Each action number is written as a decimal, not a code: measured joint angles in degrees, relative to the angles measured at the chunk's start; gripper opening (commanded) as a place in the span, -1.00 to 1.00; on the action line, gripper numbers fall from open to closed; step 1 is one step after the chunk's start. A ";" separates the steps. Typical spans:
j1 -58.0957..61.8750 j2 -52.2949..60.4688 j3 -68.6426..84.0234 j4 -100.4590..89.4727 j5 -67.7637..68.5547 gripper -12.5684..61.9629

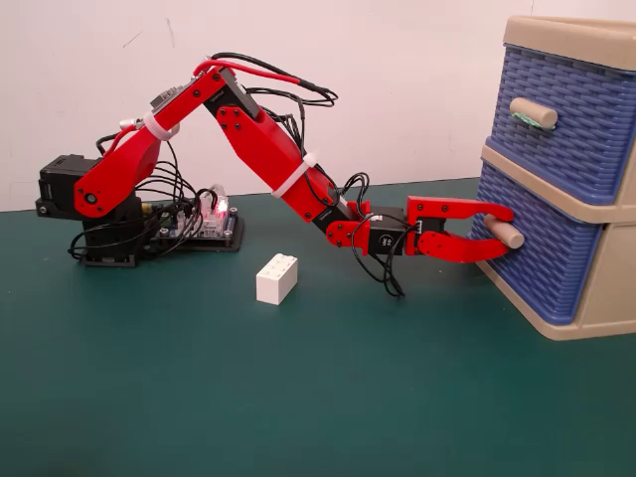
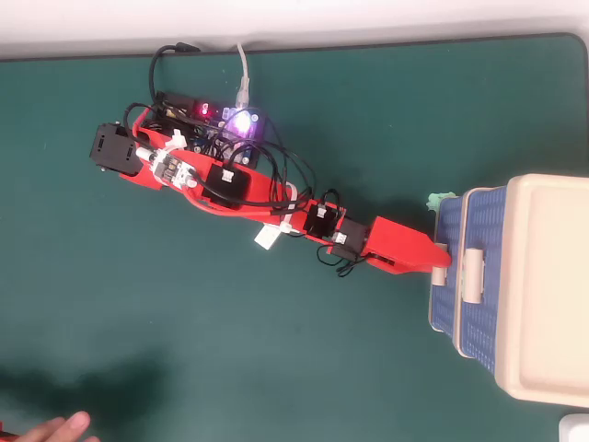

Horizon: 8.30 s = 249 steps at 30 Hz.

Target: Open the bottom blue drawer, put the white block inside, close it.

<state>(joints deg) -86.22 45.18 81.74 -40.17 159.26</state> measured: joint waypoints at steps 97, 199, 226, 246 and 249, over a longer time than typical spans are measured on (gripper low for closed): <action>12.74 43.33 -36.74 143.79 2.11 -0.88; 72.95 86.31 46.23 133.24 -66.09 0.25; 73.30 86.31 60.82 126.04 -68.29 0.26; 82.00 86.40 60.82 126.04 -68.29 0.27; 82.00 86.40 60.82 125.95 -68.29 0.27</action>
<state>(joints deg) -4.22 131.57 142.56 85.78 90.97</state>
